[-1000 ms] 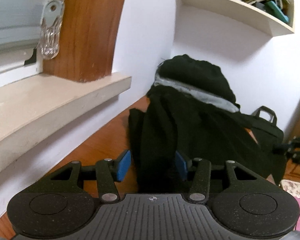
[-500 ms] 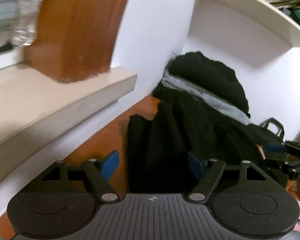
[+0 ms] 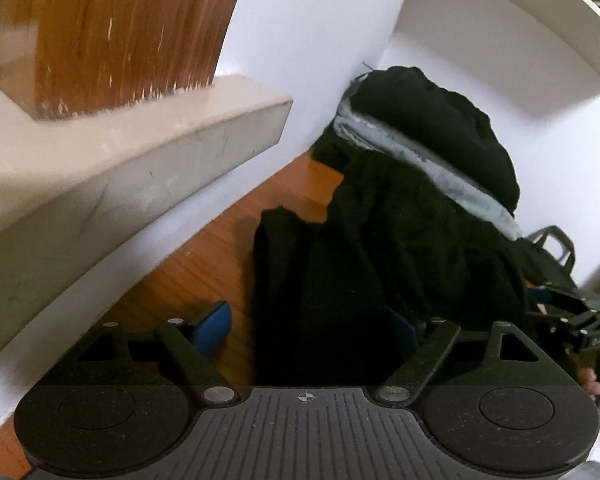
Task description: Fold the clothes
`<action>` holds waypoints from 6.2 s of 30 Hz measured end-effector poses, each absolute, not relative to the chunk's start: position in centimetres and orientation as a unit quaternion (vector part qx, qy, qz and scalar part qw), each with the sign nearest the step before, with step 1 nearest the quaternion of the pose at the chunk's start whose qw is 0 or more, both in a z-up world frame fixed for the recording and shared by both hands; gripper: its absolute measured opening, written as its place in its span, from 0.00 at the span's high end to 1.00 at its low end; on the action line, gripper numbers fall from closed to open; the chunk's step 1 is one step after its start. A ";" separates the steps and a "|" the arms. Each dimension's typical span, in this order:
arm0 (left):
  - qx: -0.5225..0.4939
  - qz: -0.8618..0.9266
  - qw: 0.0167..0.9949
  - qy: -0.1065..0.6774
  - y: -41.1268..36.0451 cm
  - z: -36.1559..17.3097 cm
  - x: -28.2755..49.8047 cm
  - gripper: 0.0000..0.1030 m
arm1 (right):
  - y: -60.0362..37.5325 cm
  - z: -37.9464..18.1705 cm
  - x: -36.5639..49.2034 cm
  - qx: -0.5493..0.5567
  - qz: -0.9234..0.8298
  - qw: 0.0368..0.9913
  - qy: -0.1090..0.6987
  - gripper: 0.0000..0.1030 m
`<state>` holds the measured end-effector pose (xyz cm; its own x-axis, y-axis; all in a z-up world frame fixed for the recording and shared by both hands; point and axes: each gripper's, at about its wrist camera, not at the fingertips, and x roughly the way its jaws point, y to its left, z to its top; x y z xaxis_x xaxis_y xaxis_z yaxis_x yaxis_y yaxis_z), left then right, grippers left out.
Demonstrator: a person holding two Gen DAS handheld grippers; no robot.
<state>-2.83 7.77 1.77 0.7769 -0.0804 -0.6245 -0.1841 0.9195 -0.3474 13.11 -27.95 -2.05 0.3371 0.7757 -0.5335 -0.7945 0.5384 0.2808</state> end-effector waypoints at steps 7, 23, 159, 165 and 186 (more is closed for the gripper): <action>-0.229 -0.016 0.913 0.338 9.0 1.5 -1.9 0.37 | -27.6 -2.1 13.5 -0.007 0.496 0.809 0.314 0.30; -0.171 -0.059 0.941 0.285 5.1 5.6 -3.0 0.74 | -29.7 2.0 9.2 -0.026 0.528 0.825 0.200 0.78; 0.025 -0.038 0.937 0.347 2.9 -0.1 0.7 0.00 | -15.9 -0.9 0.1 0.012 -0.002 0.943 0.333 0.00; 0.025 -0.038 0.937 0.347 2.9 -0.1 0.6 0.00 | -15.9 -0.9 0.1 0.012 -0.001 0.943 0.333 0.00; 0.025 -0.039 0.937 0.347 3.0 -0.1 0.6 0.00 | -15.9 -1.0 0.1 0.012 -0.002 0.943 0.333 0.00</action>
<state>0.62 2.95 -0.14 0.7560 -0.0548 -0.6523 0.0902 0.9957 0.0208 0.10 -15.88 -0.96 0.7778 0.0047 -0.6285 0.0109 0.9997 0.0210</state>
